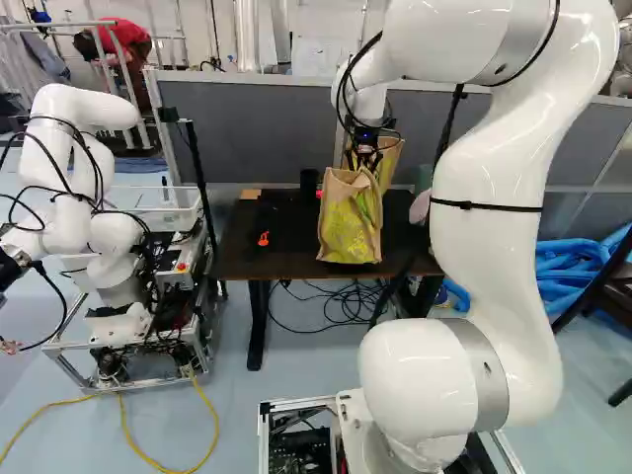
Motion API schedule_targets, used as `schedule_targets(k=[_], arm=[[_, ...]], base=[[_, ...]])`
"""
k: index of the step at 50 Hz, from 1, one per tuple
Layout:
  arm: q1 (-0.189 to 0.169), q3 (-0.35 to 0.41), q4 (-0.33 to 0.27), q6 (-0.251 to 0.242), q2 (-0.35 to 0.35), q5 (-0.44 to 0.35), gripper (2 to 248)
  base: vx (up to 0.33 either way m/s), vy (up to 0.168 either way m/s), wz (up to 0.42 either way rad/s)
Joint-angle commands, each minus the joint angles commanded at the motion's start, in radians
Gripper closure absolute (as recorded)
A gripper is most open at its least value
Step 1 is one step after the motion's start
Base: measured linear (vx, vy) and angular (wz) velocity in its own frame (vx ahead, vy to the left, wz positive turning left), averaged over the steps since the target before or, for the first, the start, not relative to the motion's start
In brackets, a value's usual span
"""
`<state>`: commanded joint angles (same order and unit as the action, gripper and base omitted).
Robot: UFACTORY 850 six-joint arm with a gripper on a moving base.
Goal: Pick up the bag on the ground and place it on the table
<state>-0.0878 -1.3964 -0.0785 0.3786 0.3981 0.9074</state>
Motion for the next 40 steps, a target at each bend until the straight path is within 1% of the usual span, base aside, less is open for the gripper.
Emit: schedule_targets(k=[28,40], arm=[[0.0,-0.021,0.0,0.0,0.087,-0.001,229],[0.0,-0.024,0.0,0.0,0.098,-0.001,229]], base=[[0.0,0.0,0.0],[0.0,0.0,0.0]])
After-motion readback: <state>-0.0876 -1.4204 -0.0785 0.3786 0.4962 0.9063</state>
